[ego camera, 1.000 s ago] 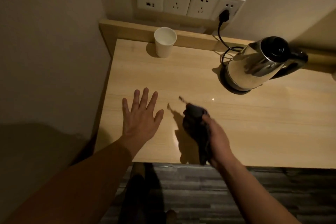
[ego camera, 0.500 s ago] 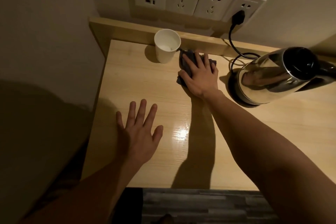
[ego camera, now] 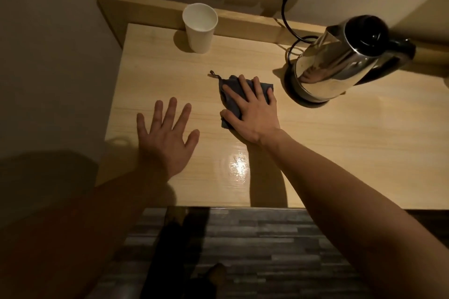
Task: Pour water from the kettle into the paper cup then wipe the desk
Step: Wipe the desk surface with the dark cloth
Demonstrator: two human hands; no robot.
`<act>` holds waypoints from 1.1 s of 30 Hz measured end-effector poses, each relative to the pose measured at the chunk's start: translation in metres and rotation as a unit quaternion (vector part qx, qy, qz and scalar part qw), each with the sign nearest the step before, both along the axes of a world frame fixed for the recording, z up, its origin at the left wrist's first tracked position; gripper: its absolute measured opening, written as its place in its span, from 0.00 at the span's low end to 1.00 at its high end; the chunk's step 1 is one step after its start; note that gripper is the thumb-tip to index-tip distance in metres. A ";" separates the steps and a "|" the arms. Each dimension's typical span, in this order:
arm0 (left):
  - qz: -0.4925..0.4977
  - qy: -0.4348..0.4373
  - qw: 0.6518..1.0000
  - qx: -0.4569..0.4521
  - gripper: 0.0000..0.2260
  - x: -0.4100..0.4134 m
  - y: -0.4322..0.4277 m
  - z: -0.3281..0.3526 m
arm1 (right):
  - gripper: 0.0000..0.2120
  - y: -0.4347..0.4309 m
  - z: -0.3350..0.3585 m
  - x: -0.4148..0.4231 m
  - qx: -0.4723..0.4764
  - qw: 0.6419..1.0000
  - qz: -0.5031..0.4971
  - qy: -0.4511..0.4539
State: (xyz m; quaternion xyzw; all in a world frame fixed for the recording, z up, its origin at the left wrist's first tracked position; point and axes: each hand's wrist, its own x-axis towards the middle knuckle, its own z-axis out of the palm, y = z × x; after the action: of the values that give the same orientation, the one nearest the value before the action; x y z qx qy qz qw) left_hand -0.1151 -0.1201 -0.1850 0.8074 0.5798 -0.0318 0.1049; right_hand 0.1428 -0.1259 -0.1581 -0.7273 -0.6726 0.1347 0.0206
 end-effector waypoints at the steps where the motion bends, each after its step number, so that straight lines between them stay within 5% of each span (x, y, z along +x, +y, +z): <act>1: 0.002 0.002 1.000 -0.002 0.32 0.000 0.001 -0.001 | 0.31 -0.011 0.000 -0.003 0.002 1.000 0.002 0.000; 16: 0.001 -0.009 0.999 -0.035 0.31 0.000 -0.003 0.008 | 0.25 -0.167 0.003 -0.056 0.037 0.997 0.037 0.053; 21: -0.005 -0.051 0.998 -0.031 0.30 0.029 -0.034 0.022 | 0.16 -0.221 0.020 -0.066 0.078 0.980 0.009 0.185; 23: -0.023 -0.075 0.996 -0.049 0.30 0.050 -0.045 0.027 | 0.14 -0.232 0.034 -0.065 0.023 0.945 -0.100 0.311; 25: -0.038 -0.093 0.992 -0.071 0.30 0.066 -0.056 0.027 | 0.16 -0.235 0.057 -0.053 -0.042 0.861 -0.243 0.445; 28: -0.069 -0.056 0.994 -0.062 0.30 0.076 -0.069 0.019 | 0.20 -0.215 0.090 -0.018 -0.034 0.778 -0.354 0.517; 33: -0.091 -0.033 0.995 -0.033 0.30 0.077 -0.069 0.014 | 0.12 -0.102 0.113 0.029 0.082 0.862 -0.310 0.393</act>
State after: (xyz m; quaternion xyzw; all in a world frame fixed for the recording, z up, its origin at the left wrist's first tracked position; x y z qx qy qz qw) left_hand -0.0384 -0.1888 -0.1708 0.8532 0.4991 -0.0337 0.1478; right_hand 0.1715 -0.2276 -0.0454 -0.7804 -0.3574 0.3409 0.3835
